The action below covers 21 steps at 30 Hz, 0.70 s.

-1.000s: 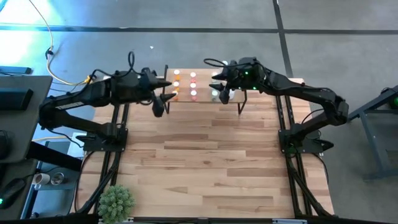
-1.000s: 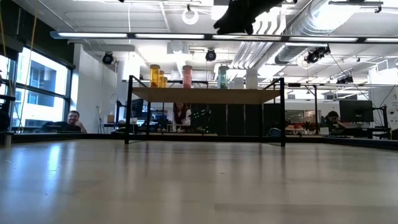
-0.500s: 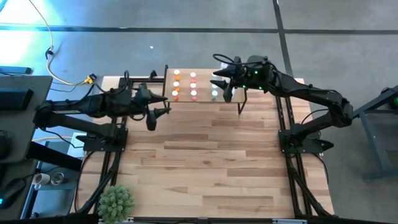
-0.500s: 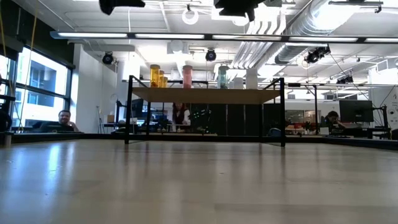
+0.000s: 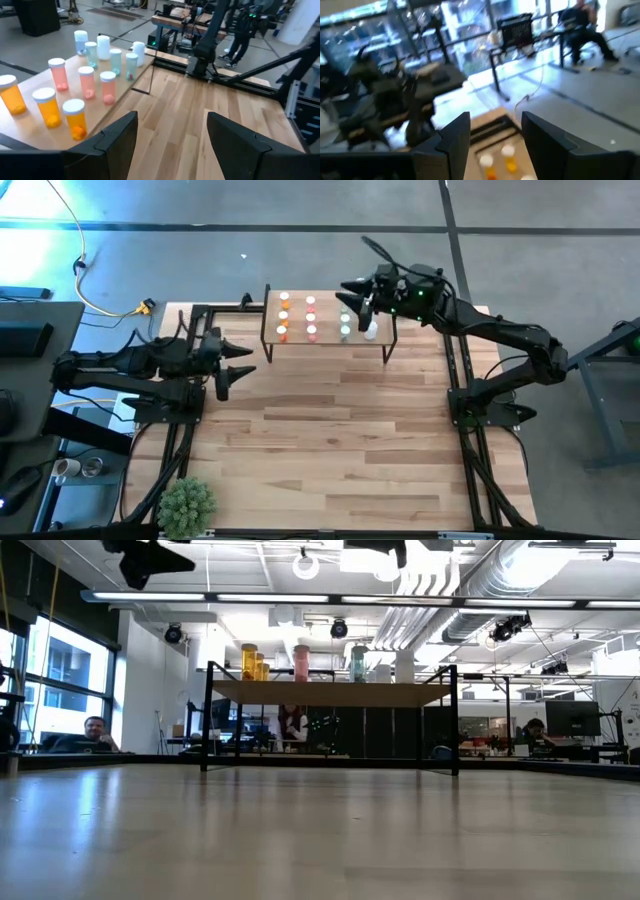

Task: Pick and place medicine bottles onto shelf by color
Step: Adjust the transparent pill bottles on the shelf

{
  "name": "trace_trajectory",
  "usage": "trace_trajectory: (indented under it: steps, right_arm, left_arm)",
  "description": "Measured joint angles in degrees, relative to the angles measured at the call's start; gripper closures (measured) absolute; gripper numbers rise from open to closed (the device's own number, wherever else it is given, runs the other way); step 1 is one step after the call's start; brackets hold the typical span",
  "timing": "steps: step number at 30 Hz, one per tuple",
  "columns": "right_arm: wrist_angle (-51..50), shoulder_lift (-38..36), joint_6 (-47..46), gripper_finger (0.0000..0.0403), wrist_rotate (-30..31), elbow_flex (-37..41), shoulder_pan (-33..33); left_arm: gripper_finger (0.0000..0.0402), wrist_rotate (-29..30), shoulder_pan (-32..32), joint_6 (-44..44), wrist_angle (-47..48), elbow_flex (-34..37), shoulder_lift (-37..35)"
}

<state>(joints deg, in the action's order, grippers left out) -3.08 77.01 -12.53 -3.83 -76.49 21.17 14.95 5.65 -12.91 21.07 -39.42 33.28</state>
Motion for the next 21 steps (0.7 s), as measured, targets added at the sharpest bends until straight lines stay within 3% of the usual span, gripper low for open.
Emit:
trace_trajectory:
  steps: [6, 14, 21]
  right_arm:
    - [1.7, 0.02, 2.11, 0.0234, 6.97, -1.95, 1.86]
    - [-15.42, 0.24, 2.48, 0.0234, 12.4, -12.61, 8.12]
    - [-25.43, 0.24, 3.86, 0.0233, 10.99, -18.33, 14.75]
  left_arm:
    - [0.0172, -0.04, -1.94, 0.02, 0.05, 3.04, -7.77]
    - [0.0172, 0.92, -2.06, 7.27, -4.72, 3.17, -13.5]
    - [0.0172, 5.36, -0.56, 15.68, -14.05, 3.15, -11.72]
